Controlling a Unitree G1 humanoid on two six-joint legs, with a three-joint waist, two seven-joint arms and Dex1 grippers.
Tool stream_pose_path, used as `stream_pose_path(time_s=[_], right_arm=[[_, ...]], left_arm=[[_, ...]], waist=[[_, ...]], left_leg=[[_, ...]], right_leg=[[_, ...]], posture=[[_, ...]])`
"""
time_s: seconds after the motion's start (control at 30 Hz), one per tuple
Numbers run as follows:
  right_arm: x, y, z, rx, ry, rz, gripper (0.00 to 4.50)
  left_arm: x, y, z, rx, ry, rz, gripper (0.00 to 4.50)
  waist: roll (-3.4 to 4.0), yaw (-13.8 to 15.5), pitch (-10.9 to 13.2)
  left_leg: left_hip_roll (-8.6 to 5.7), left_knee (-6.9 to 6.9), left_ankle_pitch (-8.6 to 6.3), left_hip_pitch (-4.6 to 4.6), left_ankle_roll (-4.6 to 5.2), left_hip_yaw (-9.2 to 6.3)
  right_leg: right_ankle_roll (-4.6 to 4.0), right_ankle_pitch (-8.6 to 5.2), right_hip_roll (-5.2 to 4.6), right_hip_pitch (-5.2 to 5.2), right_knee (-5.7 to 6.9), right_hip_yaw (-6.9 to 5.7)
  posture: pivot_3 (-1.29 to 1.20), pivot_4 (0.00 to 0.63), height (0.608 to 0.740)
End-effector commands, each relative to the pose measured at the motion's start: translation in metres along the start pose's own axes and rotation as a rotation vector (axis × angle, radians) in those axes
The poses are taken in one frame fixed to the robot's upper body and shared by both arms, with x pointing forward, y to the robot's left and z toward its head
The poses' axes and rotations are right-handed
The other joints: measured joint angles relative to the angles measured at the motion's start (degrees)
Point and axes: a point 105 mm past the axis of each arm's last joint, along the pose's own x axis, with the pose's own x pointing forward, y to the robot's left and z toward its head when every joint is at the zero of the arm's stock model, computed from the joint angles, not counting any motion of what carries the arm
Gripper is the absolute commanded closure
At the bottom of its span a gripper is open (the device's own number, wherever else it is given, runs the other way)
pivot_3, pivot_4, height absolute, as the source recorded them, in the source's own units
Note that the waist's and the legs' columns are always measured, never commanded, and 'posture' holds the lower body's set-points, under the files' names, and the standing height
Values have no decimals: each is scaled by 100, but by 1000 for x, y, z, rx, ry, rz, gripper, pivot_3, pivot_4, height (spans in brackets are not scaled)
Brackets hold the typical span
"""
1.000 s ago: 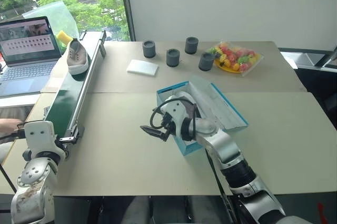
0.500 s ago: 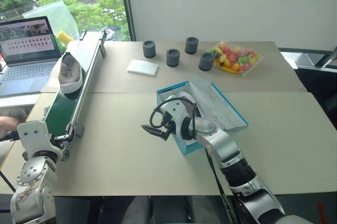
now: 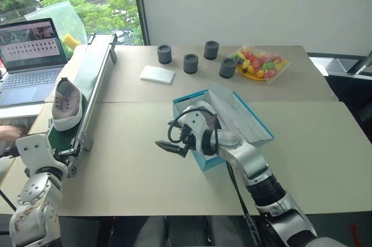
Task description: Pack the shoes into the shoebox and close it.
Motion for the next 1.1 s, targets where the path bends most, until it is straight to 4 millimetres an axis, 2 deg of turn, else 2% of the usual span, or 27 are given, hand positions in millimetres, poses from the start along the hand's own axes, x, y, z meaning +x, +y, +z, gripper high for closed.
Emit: stream_pose_path(time_s=[0.03,0.2,0.33,0.43,0.47,0.57,0.67,0.8,0.87,0.93,1.1], right_arm=[[-4,1,16,-14,-60,3,31],[-5,0,17,-11,-61,-2,31],[-6,-1,19,-9,-62,-7,31],[-6,-3,21,-5,-67,-16,0],[-6,-4,22,-4,-70,-18,0],[-6,-6,25,-2,-78,-24,0],[-6,-7,25,3,-81,-32,0],[-6,-13,27,30,-90,-59,0],[-5,-19,30,71,-101,-85,0],[-3,-29,32,160,-111,-124,0],[-1,-49,42,450,-168,-158,0]], left_arm=[[-1,8,8,-13,-28,35,0],[1,13,4,-39,-13,72,0],[3,7,0,-61,9,49,0],[4,1,4,-85,-12,25,738],[4,1,5,-86,-13,25,1141],[5,3,7,-85,-13,38,1734],[6,3,13,-90,-36,45,1734],[3,-2,42,-10,-183,85,1734],[0,-13,57,58,-267,92,1734],[-3,-33,66,133,-331,57,1734],[-7,-86,64,125,-365,-82,1734]], waist=[[0,1,0],[0,7,0],[0,10,0],[0,32,0],[0,40,0],[0,78,0],[0,106,0],[-2,129,-1],[-6,134,-2],[-7,138,-2],[-7,147,-2]], left_leg=[[0,0,0,0,0,0],[0,0,0,1,0,0],[0,0,0,0,0,0],[0,0,0,4,0,1],[0,0,0,7,0,1],[-1,1,0,17,0,3],[-1,0,0,26,0,6],[0,0,0,25,0,6],[0,0,0,23,-1,6],[0,0,-1,19,-2,6],[0,-2,-1,21,-2,6]], right_leg=[[0,0,0,0,0,0],[0,0,0,1,0,0],[0,0,0,0,0,0],[0,0,0,3,2,0],[0,0,0,5,2,-1],[0,0,0,17,2,-1],[0,0,1,30,-1,-3],[0,0,3,32,-3,-6],[0,0,3,32,-6,-6],[-1,1,1,30,-8,-6],[-4,2,2,28,-7,-4]], posture=[[0,150,740],[0,150,740],[0,150,740],[0,150,740],[0,150,740],[0,150,740],[0,150,740],[0,150,740],[0,150,740],[0,150,740],[0,150,740]])
